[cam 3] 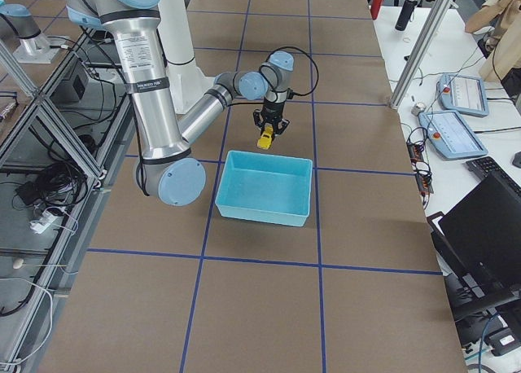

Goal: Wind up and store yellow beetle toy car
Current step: 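Lift the car with the right gripper and carry it over the bin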

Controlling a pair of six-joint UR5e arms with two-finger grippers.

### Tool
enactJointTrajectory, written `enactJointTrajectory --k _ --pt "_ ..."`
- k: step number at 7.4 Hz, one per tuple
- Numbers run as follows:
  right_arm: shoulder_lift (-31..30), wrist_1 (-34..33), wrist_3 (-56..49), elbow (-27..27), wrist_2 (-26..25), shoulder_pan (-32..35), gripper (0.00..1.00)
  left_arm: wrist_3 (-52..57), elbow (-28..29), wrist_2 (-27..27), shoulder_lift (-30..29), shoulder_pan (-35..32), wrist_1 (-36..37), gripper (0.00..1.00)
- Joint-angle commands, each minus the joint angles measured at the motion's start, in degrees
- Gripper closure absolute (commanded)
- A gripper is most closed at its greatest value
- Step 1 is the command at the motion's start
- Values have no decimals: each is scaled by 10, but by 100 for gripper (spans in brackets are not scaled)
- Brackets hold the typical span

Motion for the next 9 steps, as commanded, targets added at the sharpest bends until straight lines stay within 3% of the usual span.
enactJointTrajectory --k 1,5,7,9 --pt "-40 -7 -76 8 9 32 100 1 2 0 0 -1 -1 0" --pt "-123 40 -153 0 7 75 100 1 3 0 0 0 0 0" --pt "-116 96 -148 -48 10 73 100 1 1 0 0 0 0 0" --pt "-98 101 -138 -67 12 70 100 2 4 0 0 -1 -1 0"
